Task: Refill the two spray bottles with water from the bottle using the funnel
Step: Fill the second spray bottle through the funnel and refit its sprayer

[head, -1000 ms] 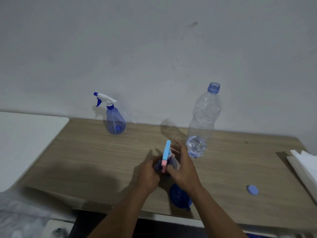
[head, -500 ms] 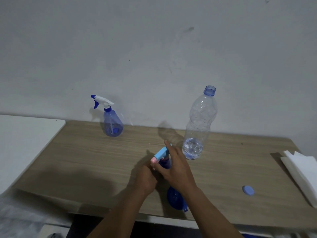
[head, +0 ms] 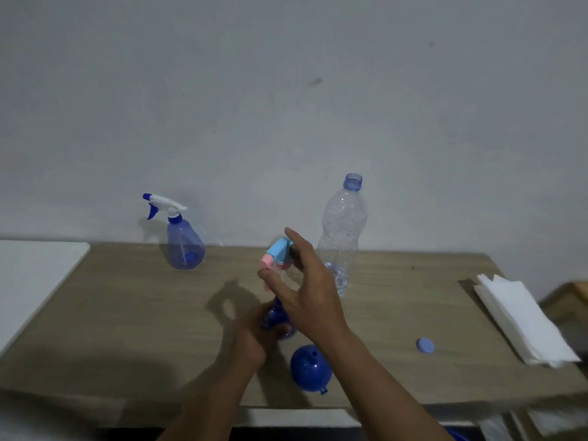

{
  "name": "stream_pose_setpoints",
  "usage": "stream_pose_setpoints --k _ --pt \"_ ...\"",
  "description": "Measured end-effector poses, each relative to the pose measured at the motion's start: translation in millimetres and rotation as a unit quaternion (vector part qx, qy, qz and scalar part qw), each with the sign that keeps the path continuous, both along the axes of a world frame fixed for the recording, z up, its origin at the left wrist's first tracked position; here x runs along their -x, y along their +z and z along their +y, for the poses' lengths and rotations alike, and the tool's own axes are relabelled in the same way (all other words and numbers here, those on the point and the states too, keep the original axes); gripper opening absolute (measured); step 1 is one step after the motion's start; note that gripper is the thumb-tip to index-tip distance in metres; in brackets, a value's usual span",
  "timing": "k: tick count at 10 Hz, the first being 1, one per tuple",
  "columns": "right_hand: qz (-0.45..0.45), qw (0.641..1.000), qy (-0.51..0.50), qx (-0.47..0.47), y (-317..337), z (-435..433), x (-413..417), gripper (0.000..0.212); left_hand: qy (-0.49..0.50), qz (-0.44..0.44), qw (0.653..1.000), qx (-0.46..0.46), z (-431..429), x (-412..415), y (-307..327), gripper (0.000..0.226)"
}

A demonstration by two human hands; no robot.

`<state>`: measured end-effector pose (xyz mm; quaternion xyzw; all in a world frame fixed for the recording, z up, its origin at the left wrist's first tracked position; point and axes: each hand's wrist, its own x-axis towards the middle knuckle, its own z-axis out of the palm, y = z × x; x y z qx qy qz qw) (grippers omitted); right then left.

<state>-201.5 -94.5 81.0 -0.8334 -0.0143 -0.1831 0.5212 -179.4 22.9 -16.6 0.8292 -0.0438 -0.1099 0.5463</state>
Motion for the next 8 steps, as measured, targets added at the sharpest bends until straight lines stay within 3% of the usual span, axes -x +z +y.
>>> stream_pose_setpoints --k 1,2,3,4,5,6,7,8 --pt "-0.032 0.999 -0.024 0.019 32 -5 2 0.061 0.005 0.06 0.997 0.045 -3 -25 -43 0.019" --pt "-0.036 0.996 -0.051 0.06 49 -16 4 0.062 0.014 0.041 0.999 0.01 -3 -22 -39 0.026" --pt "0.023 0.99 -0.067 0.121 47 -35 7 0.063 0.004 0.054 0.998 0.042 -9 -15 -24 0.032" --pt "0.097 0.977 -0.081 0.171 18 -57 7 0.053 -0.017 0.004 1.0 0.025 -7 -15 -24 0.026" --pt "0.19 0.952 -0.103 0.216 -24 -74 10 0.051 -0.009 -0.001 0.999 0.034 -3 -13 -26 0.041" --pt "0.28 0.924 -0.118 0.233 -64 -88 12 0.045 -0.016 -0.006 0.999 0.031 -2 -14 -24 0.041" --pt "0.346 0.899 -0.126 0.237 -94 -98 16 0.047 -0.02 -0.02 1.0 -0.008 -2 -14 -28 0.039" --pt "0.368 0.869 -0.126 0.306 -118 -103 23 0.047 -0.027 -0.024 0.999 -0.034 -1 -13 -30 0.038"
